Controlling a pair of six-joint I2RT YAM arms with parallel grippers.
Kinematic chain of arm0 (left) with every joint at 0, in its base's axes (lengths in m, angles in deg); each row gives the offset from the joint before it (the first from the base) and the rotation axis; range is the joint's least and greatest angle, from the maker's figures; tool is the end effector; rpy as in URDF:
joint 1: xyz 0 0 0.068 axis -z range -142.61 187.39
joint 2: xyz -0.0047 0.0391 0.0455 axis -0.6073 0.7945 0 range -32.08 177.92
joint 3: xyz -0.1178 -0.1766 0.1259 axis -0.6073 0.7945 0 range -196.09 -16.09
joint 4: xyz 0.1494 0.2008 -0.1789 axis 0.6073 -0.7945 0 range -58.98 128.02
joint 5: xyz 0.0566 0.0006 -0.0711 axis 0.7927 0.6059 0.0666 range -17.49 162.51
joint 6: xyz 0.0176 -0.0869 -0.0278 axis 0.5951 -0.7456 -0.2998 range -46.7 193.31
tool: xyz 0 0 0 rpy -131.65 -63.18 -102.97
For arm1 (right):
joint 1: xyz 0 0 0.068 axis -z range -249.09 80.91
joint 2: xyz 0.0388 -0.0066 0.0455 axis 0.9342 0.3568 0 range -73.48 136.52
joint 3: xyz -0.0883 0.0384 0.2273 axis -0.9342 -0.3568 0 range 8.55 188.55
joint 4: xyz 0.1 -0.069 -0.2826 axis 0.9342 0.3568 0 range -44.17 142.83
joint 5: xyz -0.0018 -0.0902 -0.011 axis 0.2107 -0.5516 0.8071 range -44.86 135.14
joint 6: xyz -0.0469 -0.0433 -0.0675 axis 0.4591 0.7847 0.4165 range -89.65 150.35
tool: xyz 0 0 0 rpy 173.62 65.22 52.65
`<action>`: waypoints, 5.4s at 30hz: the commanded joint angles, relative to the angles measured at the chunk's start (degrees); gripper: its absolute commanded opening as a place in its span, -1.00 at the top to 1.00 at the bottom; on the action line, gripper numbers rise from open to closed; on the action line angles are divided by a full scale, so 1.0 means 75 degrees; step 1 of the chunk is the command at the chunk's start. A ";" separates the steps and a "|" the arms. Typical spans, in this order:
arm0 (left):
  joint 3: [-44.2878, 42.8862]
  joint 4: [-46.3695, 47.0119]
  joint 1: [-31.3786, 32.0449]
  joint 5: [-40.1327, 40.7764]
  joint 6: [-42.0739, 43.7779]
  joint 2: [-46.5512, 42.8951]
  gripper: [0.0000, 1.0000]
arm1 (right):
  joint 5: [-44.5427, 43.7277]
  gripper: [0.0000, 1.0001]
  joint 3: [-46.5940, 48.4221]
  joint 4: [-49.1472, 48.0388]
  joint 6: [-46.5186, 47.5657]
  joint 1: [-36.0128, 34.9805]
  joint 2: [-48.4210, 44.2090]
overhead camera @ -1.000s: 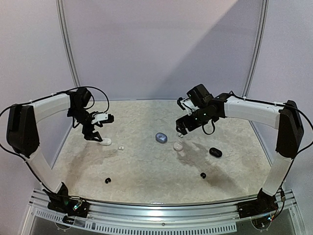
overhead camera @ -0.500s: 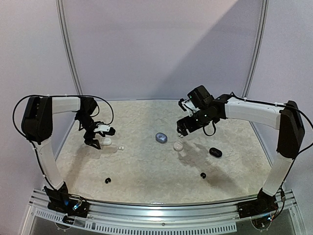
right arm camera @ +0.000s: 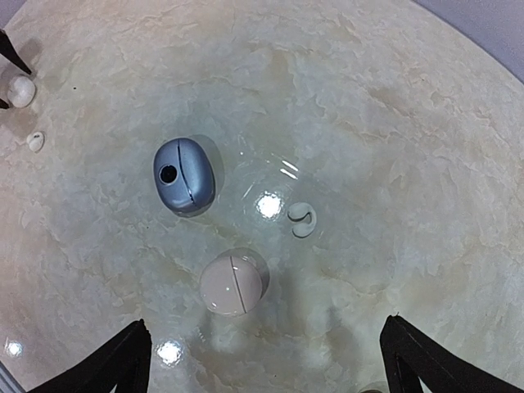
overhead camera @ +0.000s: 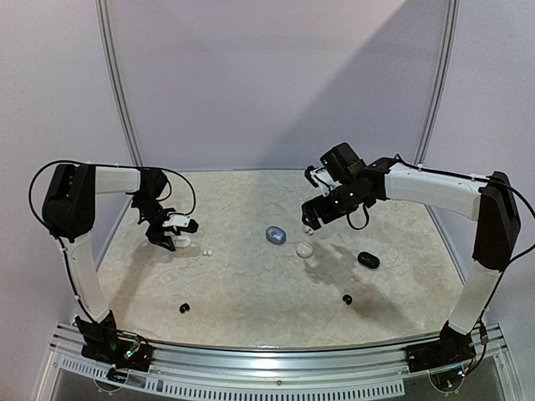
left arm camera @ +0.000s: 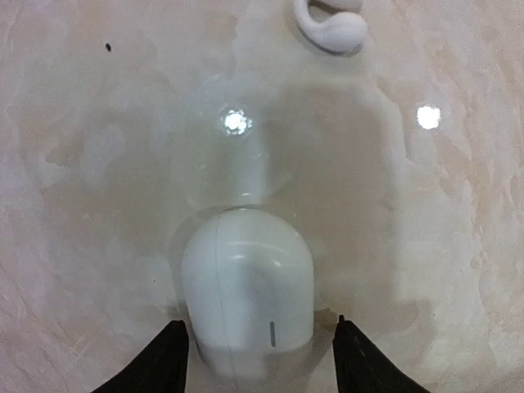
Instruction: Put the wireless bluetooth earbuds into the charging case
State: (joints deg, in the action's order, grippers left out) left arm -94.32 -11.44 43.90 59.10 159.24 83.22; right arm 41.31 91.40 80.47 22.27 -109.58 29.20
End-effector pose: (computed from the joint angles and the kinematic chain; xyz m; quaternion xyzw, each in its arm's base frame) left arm 0.3965 -0.0646 0.0436 0.7192 0.6843 -0.0705 0.0978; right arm 0.3537 0.2946 0.1735 -0.2558 0.9168 0.0964 0.2911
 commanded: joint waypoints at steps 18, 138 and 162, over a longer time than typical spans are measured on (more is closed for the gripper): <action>0.0056 -0.0650 0.0418 -0.0087 0.0977 -0.0639 1.00 | 0.0166 -0.98 0.0546 0.0161 -0.0217 0.0005 0.0163; -0.0540 -0.0200 0.3492 0.1764 -1.4206 0.0469 0.47 | 0.1392 1.00 -0.1006 -0.2110 -0.1146 -0.0282 -0.0217; -0.3727 -0.2243 0.6040 0.1172 -1.4089 0.2650 0.65 | 0.0953 1.00 -0.3237 -0.2545 -0.1530 -0.0274 -0.2137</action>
State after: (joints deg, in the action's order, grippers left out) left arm -120.55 -23.13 86.30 69.31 52.33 99.53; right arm 49.88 68.91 62.26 11.56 -111.92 16.63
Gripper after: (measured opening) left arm 0.222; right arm 0.238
